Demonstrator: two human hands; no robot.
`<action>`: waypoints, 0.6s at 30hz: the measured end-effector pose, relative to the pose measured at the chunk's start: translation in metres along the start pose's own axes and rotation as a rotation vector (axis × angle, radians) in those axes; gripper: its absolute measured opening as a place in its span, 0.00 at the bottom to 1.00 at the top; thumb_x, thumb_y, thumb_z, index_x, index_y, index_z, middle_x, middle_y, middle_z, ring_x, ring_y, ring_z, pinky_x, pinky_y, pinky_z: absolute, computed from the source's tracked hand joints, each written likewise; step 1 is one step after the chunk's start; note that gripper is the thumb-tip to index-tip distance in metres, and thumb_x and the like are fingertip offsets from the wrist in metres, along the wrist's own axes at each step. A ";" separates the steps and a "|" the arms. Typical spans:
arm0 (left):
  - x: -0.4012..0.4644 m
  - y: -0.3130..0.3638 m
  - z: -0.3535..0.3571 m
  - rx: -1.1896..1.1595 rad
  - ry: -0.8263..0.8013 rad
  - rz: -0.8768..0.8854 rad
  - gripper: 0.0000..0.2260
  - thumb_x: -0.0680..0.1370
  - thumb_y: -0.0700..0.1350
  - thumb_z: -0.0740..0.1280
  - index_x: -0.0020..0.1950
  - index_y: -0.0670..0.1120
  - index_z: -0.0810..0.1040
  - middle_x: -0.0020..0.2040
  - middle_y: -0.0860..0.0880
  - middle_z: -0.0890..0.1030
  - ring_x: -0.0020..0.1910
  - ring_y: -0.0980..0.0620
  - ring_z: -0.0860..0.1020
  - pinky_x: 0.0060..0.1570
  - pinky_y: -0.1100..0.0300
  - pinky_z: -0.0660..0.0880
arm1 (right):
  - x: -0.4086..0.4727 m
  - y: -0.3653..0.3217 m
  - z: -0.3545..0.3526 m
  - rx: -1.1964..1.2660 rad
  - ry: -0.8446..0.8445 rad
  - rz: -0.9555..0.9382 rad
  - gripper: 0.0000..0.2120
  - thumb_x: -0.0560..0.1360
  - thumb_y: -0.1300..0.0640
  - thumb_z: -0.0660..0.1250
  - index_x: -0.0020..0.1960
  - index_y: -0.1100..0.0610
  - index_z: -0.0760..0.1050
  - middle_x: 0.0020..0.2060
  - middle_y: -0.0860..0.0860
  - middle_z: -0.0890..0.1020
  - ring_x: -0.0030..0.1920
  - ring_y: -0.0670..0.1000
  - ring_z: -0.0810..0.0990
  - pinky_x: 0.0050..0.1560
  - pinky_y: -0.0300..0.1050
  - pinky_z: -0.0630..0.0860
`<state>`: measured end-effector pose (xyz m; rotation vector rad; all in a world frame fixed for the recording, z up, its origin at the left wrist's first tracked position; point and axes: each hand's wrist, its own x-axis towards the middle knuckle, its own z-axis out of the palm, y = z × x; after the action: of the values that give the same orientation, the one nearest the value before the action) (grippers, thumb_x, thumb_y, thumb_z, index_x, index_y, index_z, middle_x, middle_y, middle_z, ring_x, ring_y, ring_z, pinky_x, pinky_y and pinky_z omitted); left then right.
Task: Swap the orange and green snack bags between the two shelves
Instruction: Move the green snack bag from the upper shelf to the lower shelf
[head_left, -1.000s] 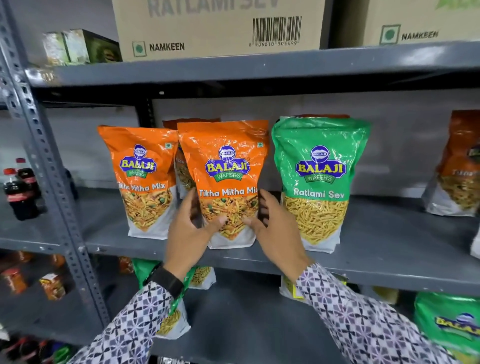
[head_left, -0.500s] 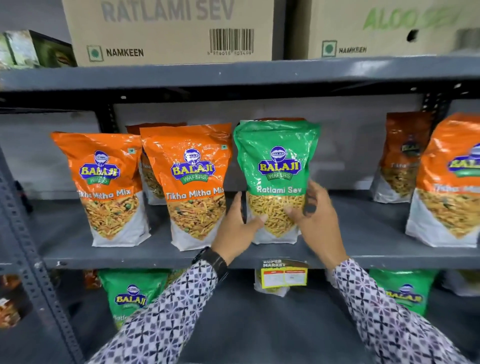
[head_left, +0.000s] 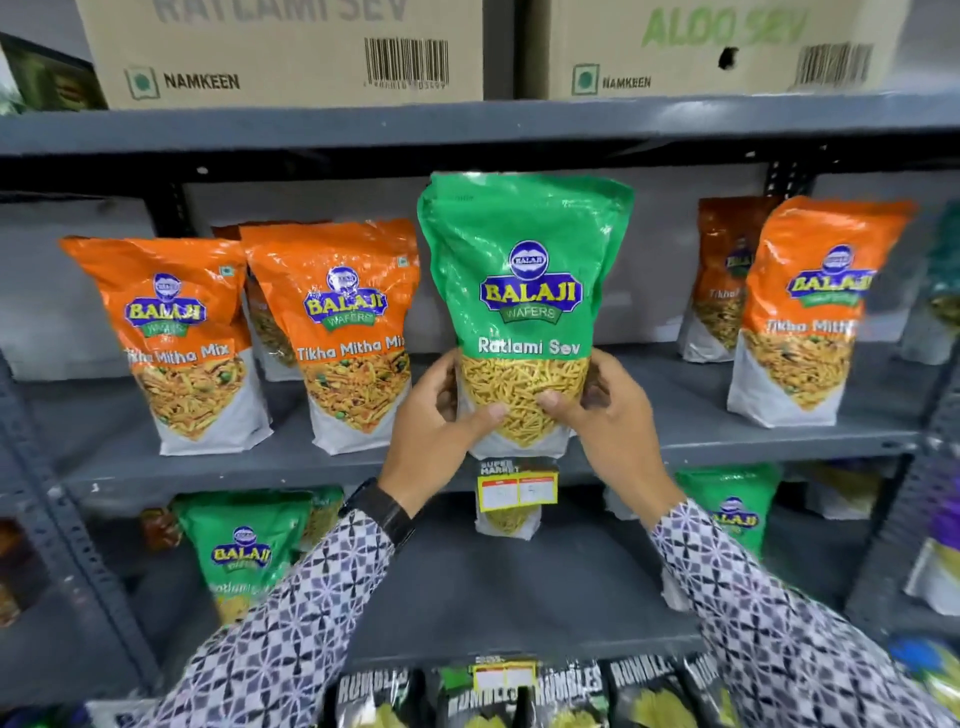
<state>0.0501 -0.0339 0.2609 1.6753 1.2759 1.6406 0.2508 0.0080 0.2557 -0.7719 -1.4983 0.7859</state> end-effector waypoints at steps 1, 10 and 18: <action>-0.011 0.001 0.000 -0.009 -0.001 -0.004 0.30 0.74 0.41 0.79 0.74 0.52 0.75 0.61 0.58 0.85 0.58 0.64 0.84 0.55 0.68 0.79 | -0.012 -0.003 -0.003 0.002 0.003 0.000 0.23 0.72 0.62 0.79 0.65 0.52 0.78 0.56 0.48 0.87 0.54 0.44 0.87 0.53 0.40 0.83; -0.103 -0.067 -0.004 -0.057 -0.043 -0.233 0.34 0.69 0.45 0.82 0.73 0.52 0.75 0.63 0.52 0.86 0.63 0.52 0.84 0.60 0.55 0.82 | -0.105 0.056 -0.008 -0.097 -0.085 0.178 0.28 0.68 0.58 0.83 0.63 0.45 0.76 0.55 0.44 0.88 0.56 0.47 0.87 0.56 0.52 0.85; -0.146 -0.188 -0.003 0.007 -0.149 -0.527 0.35 0.69 0.38 0.81 0.75 0.49 0.75 0.64 0.50 0.86 0.63 0.51 0.85 0.61 0.53 0.83 | -0.153 0.161 0.019 -0.286 -0.209 0.470 0.26 0.67 0.58 0.84 0.55 0.44 0.72 0.51 0.40 0.87 0.54 0.41 0.86 0.57 0.52 0.85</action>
<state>0.0149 -0.0718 0.0289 1.2854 1.4862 1.1766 0.2457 -0.0322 0.0363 -1.3206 -1.6598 1.0365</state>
